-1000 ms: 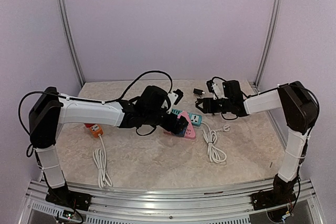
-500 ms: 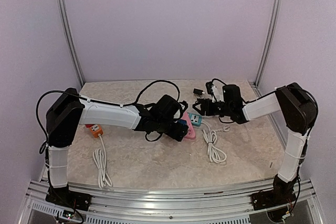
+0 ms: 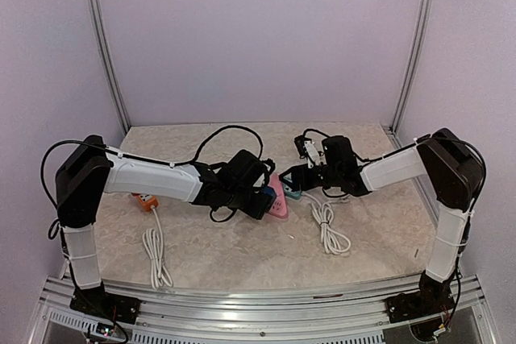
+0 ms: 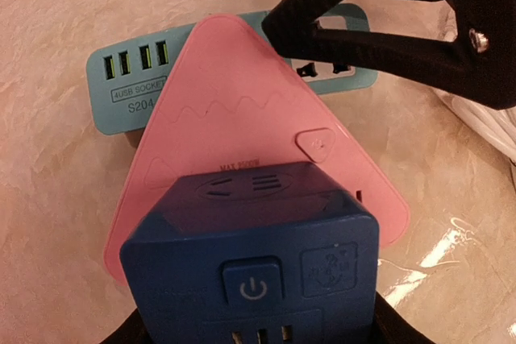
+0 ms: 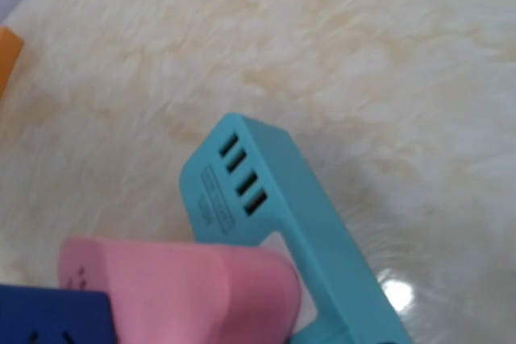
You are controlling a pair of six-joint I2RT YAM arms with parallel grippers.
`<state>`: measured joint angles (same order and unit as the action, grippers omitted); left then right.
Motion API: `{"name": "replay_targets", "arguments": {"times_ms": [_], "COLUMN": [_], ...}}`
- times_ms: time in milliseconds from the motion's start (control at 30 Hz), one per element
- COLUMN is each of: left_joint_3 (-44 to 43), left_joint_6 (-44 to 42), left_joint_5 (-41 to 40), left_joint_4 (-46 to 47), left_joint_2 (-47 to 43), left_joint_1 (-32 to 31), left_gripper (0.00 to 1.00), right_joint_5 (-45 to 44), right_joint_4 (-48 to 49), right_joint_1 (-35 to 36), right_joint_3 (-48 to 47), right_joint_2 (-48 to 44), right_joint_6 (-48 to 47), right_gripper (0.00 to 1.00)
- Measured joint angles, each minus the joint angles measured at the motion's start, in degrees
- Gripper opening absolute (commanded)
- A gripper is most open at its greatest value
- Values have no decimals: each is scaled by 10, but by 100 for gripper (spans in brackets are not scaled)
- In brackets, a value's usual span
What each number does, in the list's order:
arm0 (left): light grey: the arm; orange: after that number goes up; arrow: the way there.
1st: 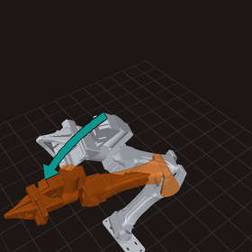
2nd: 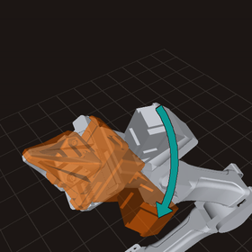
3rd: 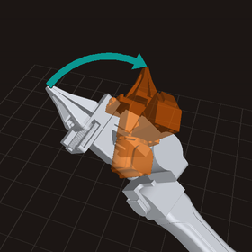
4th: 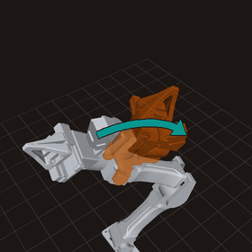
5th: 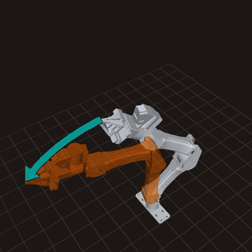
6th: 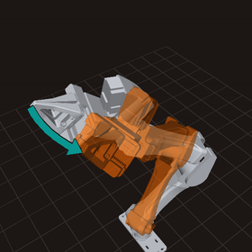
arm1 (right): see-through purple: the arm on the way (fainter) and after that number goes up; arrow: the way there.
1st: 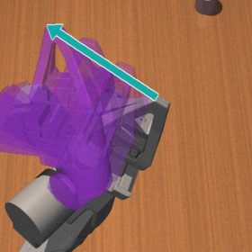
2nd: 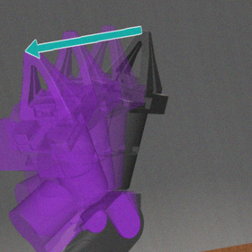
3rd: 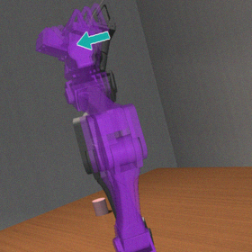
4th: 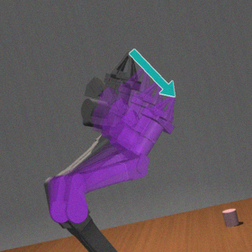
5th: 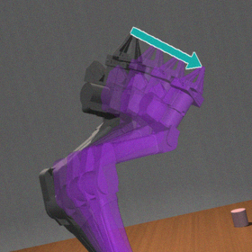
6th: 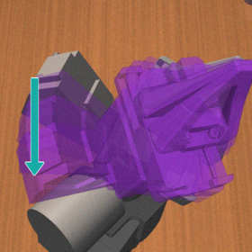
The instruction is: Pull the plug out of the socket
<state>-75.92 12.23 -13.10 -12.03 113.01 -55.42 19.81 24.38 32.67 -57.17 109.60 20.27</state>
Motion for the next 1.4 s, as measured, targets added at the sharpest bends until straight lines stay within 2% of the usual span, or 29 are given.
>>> {"name": "replay_targets", "arguments": {"times_ms": [267,567,967,1400], "left_joint_3": [52,57,103,119], "left_joint_6": [1,1,-6,-17], "left_joint_5": [0,0,-5,2], "left_joint_4": [-6,-3,34,34], "left_joint_2": [-46,-48,-78,-103], "left_joint_1": [0,0,4,10], "left_gripper": [41,38,31,25], "right_joint_5": [-57,-70,-57,-65], "right_joint_4": [-73,-104,-80,-60], "right_joint_1": [48,64,70,86], "right_joint_3": [-43,-78,-128,-141], "right_joint_2": [0,33,90,108], "right_joint_6": [-38,-48,-57,-45], "right_gripper": [62,64,61,59]}}
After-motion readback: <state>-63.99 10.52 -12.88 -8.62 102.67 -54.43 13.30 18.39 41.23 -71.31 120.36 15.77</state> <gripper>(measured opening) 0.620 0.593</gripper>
